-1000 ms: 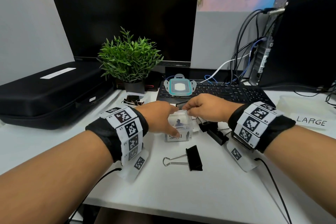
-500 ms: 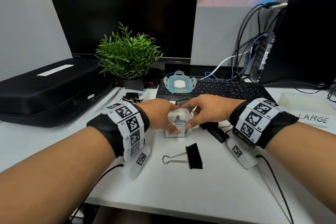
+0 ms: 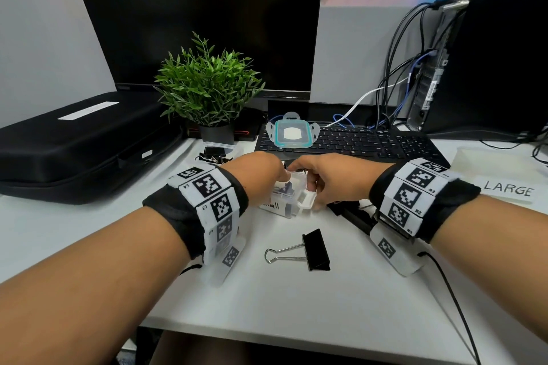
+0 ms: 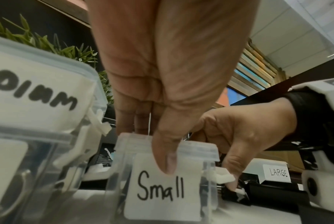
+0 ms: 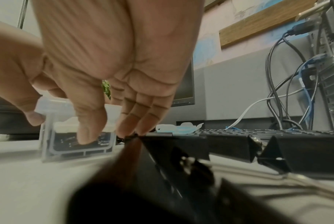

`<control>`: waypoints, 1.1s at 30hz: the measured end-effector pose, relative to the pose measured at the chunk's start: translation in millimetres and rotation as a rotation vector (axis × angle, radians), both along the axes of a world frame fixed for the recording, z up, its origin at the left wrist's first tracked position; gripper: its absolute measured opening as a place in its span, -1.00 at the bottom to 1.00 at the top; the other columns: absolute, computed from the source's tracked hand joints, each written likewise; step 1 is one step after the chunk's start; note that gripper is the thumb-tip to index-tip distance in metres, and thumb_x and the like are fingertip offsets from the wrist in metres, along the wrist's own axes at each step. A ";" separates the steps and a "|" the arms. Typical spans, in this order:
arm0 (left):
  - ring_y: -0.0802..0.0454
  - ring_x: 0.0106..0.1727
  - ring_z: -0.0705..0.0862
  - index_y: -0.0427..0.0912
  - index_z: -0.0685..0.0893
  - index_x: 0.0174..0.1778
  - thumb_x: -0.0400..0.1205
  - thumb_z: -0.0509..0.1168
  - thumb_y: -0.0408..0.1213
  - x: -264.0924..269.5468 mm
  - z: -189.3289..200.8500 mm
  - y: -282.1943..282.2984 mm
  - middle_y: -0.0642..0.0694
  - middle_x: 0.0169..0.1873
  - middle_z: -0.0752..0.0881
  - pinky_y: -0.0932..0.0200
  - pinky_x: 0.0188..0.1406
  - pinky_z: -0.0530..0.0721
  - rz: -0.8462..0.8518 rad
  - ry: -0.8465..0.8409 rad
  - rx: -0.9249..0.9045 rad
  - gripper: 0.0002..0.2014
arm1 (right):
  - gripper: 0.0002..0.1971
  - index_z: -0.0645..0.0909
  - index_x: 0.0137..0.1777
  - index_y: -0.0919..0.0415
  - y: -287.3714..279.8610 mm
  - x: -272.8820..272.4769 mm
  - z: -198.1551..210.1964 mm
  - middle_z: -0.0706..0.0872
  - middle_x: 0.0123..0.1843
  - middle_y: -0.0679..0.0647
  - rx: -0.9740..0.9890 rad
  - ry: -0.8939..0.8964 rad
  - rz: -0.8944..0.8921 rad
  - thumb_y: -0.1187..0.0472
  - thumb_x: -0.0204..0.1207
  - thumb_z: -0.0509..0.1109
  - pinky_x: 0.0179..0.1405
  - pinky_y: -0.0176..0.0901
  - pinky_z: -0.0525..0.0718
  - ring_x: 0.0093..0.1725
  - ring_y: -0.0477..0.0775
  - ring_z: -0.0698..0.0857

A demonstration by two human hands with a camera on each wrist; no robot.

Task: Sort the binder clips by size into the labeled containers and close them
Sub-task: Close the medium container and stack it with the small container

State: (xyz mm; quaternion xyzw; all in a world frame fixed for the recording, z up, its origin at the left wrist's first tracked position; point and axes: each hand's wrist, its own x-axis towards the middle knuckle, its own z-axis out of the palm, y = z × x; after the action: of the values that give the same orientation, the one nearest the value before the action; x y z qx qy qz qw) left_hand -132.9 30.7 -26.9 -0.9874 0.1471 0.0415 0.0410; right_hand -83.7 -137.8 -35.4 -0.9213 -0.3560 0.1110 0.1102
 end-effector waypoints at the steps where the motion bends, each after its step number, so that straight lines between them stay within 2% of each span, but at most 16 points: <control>1: -0.09 0.23 0.61 -0.08 0.58 0.35 0.61 0.31 -0.25 -1.0 1.0 0.4 -0.10 0.24 0.64 0.07 0.20 0.58 0.000 -0.005 -0.014 -0.64 | -0.18 0.33 0.53 -0.02 0.4 0.5 -0.3 0.63 -0.11 -0.07 -0.001 -0.009 -0.001 0.26 0.29 0.63 -0.04 -0.19 0.62 -0.14 -0.06 0.60; 4: -0.06 0.23 0.61 -0.05 0.60 0.33 0.58 0.35 -0.20 -1.9 2.7 0.9 -0.07 0.23 0.65 0.11 0.18 0.58 0.005 -0.013 -0.013 -0.63 | -0.20 0.35 0.52 -0.03 -0.4 2.7 -1.7 0.62 -0.18 -0.10 -0.015 -0.027 0.013 0.23 0.30 0.63 -0.08 -0.19 0.61 -0.18 -0.07 0.60; 7: -0.05 0.37 0.53 0.06 0.51 0.46 0.60 0.36 -0.26 2.1 6.6 -2.5 -0.01 0.42 0.52 0.09 0.32 0.53 0.073 0.069 0.057 -0.52 | -0.30 0.41 0.51 -0.03 -3.3 5.0 -0.8 0.59 -0.20 -0.14 0.016 -0.022 0.002 0.18 0.37 0.58 -0.12 -0.27 0.57 -0.22 -0.12 0.57; 9: -0.05 0.43 0.47 0.13 0.45 0.50 0.59 0.38 -0.28 5.3 8.1 -5.0 0.03 0.48 0.45 0.06 0.37 0.50 0.107 0.106 0.077 -0.45 | -0.41 0.52 0.44 0.04 -4.9 6.4 0.5 0.65 -0.13 -0.06 0.073 -0.025 -0.024 0.13 0.39 0.57 -0.06 -0.23 0.57 -0.16 -0.07 0.60; 12: -0.05 0.44 0.47 0.14 0.44 0.50 0.58 0.39 -0.27 6.7 7.2 -6.5 0.02 0.49 0.44 0.06 0.38 0.49 0.104 0.112 0.082 -0.44 | -0.47 0.61 0.35 0.09 -4.2 7.2 0.7 0.69 -0.08 0.03 0.124 -0.010 -0.057 0.11 0.36 0.59 -0.03 -0.21 0.56 -0.10 -0.02 0.62; 17: -0.04 0.44 0.47 0.13 0.45 0.50 0.58 0.38 -0.31 5.2 4.7 -4.5 0.00 0.48 0.45 0.07 0.38 0.50 0.089 0.079 0.071 -0.44 | -0.50 0.67 0.26 0.12 -2.8 9.0 -0.4 0.61 -0.29 -0.10 0.167 0.003 -0.083 0.11 0.29 0.63 -0.15 -0.31 0.52 -0.26 -0.09 0.57; 21: -0.04 0.44 0.47 0.13 0.45 0.49 0.58 0.39 -0.29 4.0 6.7 -5.9 0.01 0.48 0.46 0.07 0.38 0.49 0.092 0.078 0.070 -0.44 | -0.54 0.70 0.19 0.12 -2.1 10.0 -1.3 0.62 -0.34 -0.12 0.191 0.012 -0.098 0.10 0.28 0.64 -0.25 -0.40 0.47 -0.32 -0.15 0.56; 23: -0.04 0.44 0.47 0.13 0.45 0.49 0.57 0.40 -0.25 3.0 6.9 -5.7 0.01 0.47 0.47 0.07 0.38 0.49 0.095 0.078 0.062 -0.44 | -0.55 0.70 0.19 0.12 -2.1 10.7 -1.1 0.66 -0.30 -0.09 0.196 0.023 -0.103 0.10 0.28 0.64 -0.21 -0.37 0.50 -0.29 -0.13 0.58; 25: -0.04 0.40 0.50 0.13 0.47 0.48 0.56 0.41 -0.22 0.0 7.0 -6.0 0.00 0.43 0.51 0.09 0.34 0.52 0.097 0.061 0.041 -0.45 | -0.53 0.67 0.25 0.11 -3.6 10.7 -0.4 0.71 -0.18 -0.04 0.179 0.040 -0.102 0.12 0.32 0.62 -0.15 -0.35 0.53 -0.24 -0.12 0.61; 27: -0.06 0.35 0.53 0.09 0.49 0.47 0.57 0.40 -0.15 -3.3 5.7 -7.9 -0.03 0.36 0.57 0.12 0.25 0.55 0.091 0.020 0.033 -0.48 | -0.51 0.60 0.36 0.06 -6.8 9.2 1.3 0.70 -0.07 -0.12 0.147 0.069 -0.091 0.19 0.41 0.56 -0.25 -0.56 0.50 -0.29 -0.32 0.61; 29: -0.06 0.29 0.57 0.03 0.51 0.45 0.57 0.38 -0.06 -4.2 2.9 -10.7 -0.05 0.28 0.62 0.10 0.17 0.57 0.089 -0.021 0.007 -0.50 | -0.45 0.49 0.46 0.05 -9.3 7.2 2.4 0.62 -0.12 -0.28 0.135 0.121 -0.087 0.27 0.46 0.47 -0.34 -0.70 0.44 -0.36 -0.57 0.57; 30: -0.05 0.25 0.59 -0.01 0.54 0.42 0.56 0.38 -0.01 -4.3 1.6 -11.6 -0.06 0.24 0.65 0.10 0.14 0.59 0.092 -0.042 -0.025 -0.50 | -0.42 0.44 0.50 0.05 -8.6 4.9 3.1 0.60 -0.11 -0.31 0.127 0.132 -0.080 0.24 0.47 0.47 -0.30 -0.74 0.40 -0.31 -0.64 0.55; 31: -0.03 0.21 0.61 -0.03 0.58 0.39 0.54 0.39 0.03 -4.1 0.8 -12.2 -0.06 0.19 0.67 0.11 0.11 0.61 0.092 -0.060 -0.078 -0.50 | -0.37 0.40 0.53 0.05 -7.1 2.1 3.7 0.63 0.00 -0.27 0.111 0.120 -0.065 0.17 0.46 0.48 -0.14 -0.74 0.38 -0.13 -0.64 0.56; 32: 0.00 0.17 0.63 -0.05 0.62 0.35 0.52 0.39 0.05 -3.8 1.2 -12.2 -0.05 0.16 0.69 0.11 0.11 0.63 0.088 -0.070 -0.145 -0.51 | -0.32 0.37 0.55 0.03 -5.2 0.9 3.2 0.63 0.20 -0.18 0.088 0.089 -0.046 0.06 0.43 0.51 0.08 -0.61 0.38 0.13 -0.50 0.55; 33: 0.04 0.14 0.64 -0.06 0.65 0.31 0.53 0.39 0.04 -4.2 2.9 -11.2 -0.03 0.14 0.71 0.11 0.13 0.63 0.083 -0.069 -0.215 -0.54 | -0.27 0.36 0.56 0.00 -3.1 1.3 1.8 0.56 0.37 -0.10 0.059 0.056 -0.030 -0.03 0.39 0.53 0.25 -0.42 0.39 0.32 -0.27 0.51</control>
State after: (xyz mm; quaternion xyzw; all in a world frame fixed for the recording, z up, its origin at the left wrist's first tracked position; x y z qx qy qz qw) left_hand -137.0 19.5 -24.0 -0.9922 0.1080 -0.0071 -0.0618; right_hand -82.4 -140.9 -33.6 -0.9193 -0.3422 0.1245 0.1491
